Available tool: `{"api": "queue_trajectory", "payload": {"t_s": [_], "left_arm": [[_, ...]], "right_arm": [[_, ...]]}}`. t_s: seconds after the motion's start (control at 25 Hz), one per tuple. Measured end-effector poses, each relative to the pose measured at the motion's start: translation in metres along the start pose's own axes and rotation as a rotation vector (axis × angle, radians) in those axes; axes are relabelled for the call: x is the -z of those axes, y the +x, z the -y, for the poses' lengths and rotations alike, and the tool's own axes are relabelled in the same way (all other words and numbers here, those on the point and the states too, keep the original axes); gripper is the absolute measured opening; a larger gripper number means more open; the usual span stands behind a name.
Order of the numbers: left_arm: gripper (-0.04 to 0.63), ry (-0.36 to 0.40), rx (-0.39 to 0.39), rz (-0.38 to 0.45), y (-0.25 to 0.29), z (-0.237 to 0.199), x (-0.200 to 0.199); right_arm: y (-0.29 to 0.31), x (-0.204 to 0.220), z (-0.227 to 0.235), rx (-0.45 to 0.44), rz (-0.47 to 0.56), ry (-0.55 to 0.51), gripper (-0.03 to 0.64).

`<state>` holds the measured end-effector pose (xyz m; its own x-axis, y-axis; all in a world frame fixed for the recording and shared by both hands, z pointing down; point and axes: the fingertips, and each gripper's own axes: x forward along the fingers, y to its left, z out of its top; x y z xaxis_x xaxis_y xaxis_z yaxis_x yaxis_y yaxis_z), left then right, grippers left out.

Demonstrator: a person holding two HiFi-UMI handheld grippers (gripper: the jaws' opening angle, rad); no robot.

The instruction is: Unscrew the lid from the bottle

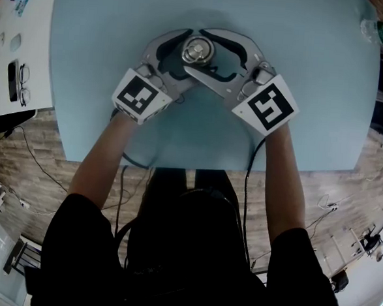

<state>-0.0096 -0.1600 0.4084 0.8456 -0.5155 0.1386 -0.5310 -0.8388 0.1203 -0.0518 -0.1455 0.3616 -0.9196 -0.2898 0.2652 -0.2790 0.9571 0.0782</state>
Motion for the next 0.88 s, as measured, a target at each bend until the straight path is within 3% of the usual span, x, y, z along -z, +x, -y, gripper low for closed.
{"api": "queue_trajectory", "payload": {"t_s": [0.32, 0.44, 0.88], "left_arm": [[0.378, -0.031, -0.013, -0.009, 0.0009, -0.0013, -0.0004], [0.400, -0.032, -0.017, -0.015, 0.0022, -0.0006, 0.0004], [0.419, -0.025, -0.062, -0.005, 0.0005, 0.0001, -0.0007]], "right_arm": [[-0.0004, 0.0014, 0.0005, 0.018, -0.011, 0.005, 0.267], [-0.0008, 0.0047, 0.0008, 0.028, -0.030, -0.002, 0.296], [-0.0043, -0.0049, 0.0027, 0.086, 0.010, 0.025, 0.322]]}}
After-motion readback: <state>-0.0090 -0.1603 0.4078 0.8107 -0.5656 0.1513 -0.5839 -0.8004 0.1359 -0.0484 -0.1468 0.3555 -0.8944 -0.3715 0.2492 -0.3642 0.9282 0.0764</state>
